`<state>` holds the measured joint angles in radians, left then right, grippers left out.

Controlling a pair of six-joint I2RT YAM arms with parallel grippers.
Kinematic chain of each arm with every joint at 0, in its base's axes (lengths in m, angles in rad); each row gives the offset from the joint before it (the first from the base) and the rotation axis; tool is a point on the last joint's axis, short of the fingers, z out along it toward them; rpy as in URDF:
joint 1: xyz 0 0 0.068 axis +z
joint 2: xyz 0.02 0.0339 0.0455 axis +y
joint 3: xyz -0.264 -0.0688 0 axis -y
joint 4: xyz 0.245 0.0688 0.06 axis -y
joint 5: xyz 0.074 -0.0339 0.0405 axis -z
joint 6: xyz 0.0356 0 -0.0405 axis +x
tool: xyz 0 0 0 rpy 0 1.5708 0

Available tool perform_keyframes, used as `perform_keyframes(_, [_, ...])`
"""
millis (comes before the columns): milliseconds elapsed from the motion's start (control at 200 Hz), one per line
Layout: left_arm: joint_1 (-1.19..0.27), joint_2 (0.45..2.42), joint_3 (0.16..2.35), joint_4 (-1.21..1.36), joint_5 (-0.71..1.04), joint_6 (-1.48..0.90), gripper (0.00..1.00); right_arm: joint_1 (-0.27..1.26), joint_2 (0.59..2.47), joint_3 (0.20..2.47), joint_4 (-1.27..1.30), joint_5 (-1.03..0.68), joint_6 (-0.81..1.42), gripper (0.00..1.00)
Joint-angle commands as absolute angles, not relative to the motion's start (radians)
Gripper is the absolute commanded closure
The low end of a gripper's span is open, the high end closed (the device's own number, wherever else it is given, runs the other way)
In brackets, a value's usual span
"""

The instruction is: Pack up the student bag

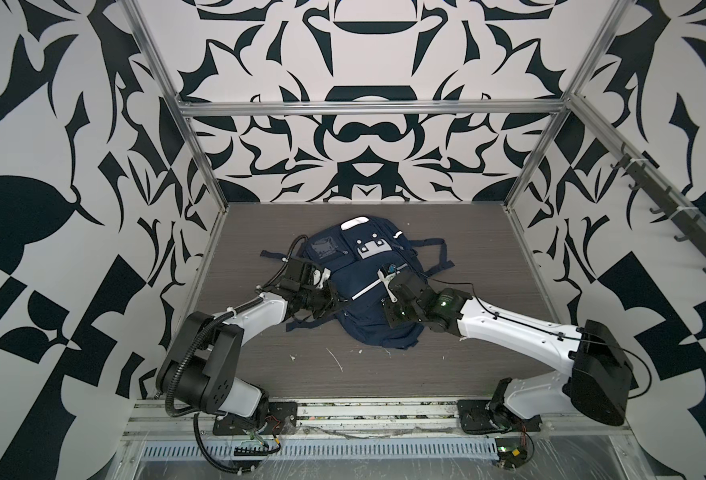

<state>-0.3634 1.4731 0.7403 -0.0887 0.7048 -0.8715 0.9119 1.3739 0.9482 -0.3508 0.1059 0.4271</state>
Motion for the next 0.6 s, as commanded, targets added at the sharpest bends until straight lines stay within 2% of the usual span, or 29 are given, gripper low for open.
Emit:
perform_keyframes(0, [-0.275,1.479,0.862,-0.336,0.594,-0.623,1.0,0.933,1.275,0.932,-0.394,0.083,0.423,1.0])
perform_keyframes(120, [-0.258,1.536,0.998,-0.568,0.511,-0.407,1.0,0.933,1.249,0.913,-0.447,0.084,0.396,1.0])
perform_keyframes(255, [-0.251,1.562,1.061,-0.628,0.48,-0.34,1.0,0.911,1.198,0.873,-0.509,0.142,0.347,1.0])
perform_keyframes(445, [-0.249,1.569,1.081,-0.659,0.473,-0.297,1.0,0.712,1.116,0.83,-0.526,0.086,0.285,1.0])
perform_keyframes(595, [-0.246,1.562,1.082,-0.695,0.461,-0.255,1.0,0.608,1.134,0.854,-0.532,0.051,0.203,1.0])
